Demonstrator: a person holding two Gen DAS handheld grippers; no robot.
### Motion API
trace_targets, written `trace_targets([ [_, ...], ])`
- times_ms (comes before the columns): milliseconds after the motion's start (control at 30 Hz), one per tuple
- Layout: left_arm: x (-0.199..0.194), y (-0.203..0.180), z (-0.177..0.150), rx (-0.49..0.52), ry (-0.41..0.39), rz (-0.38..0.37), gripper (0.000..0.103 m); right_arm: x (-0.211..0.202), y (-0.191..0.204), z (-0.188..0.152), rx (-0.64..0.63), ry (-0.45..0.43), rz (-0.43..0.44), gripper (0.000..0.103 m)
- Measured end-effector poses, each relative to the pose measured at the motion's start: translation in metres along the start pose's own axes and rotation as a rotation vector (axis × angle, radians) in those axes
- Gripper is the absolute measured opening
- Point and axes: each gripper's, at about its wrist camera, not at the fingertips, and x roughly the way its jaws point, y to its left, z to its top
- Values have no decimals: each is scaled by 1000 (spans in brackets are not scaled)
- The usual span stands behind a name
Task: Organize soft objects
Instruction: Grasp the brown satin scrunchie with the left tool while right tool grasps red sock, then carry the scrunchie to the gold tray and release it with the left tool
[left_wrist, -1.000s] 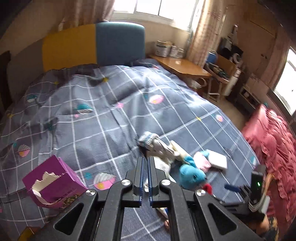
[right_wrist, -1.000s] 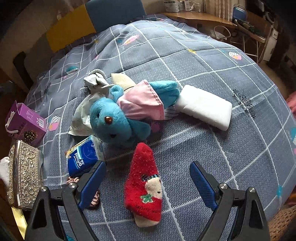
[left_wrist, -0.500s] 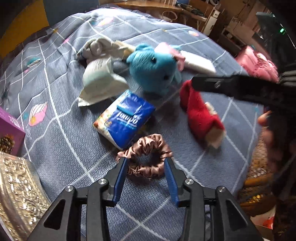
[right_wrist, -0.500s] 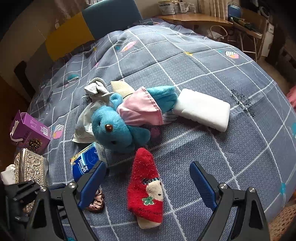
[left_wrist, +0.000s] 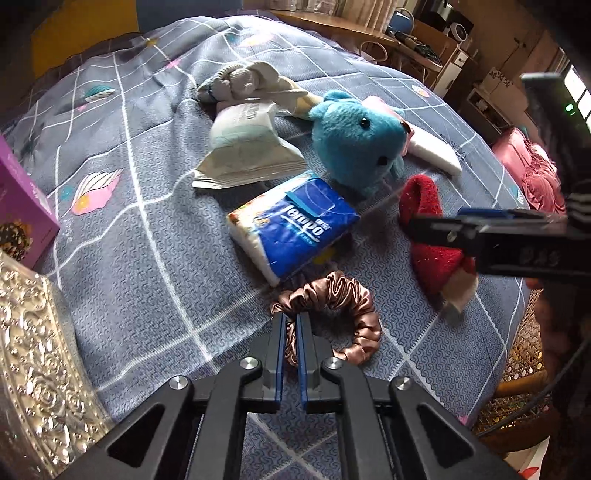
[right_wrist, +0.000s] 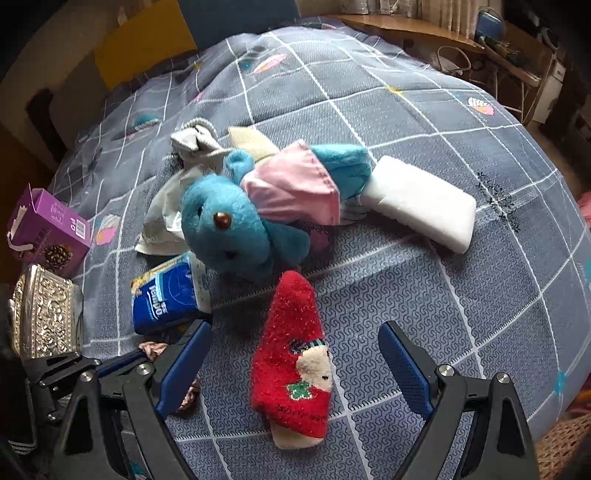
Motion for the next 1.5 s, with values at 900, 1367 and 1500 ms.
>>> trace_targets([
  [900,-220,177,116,-269,-424,280,4,14,22,-8,-97,39,-32,29],
  [1367,-249,307,-98,-622,-409,467,4,16,26,-6,-130,37,-55,29],
  [1500,-234,309,-161,-687,-369,477,4,16,32,-7,-159,51,-62,29],
])
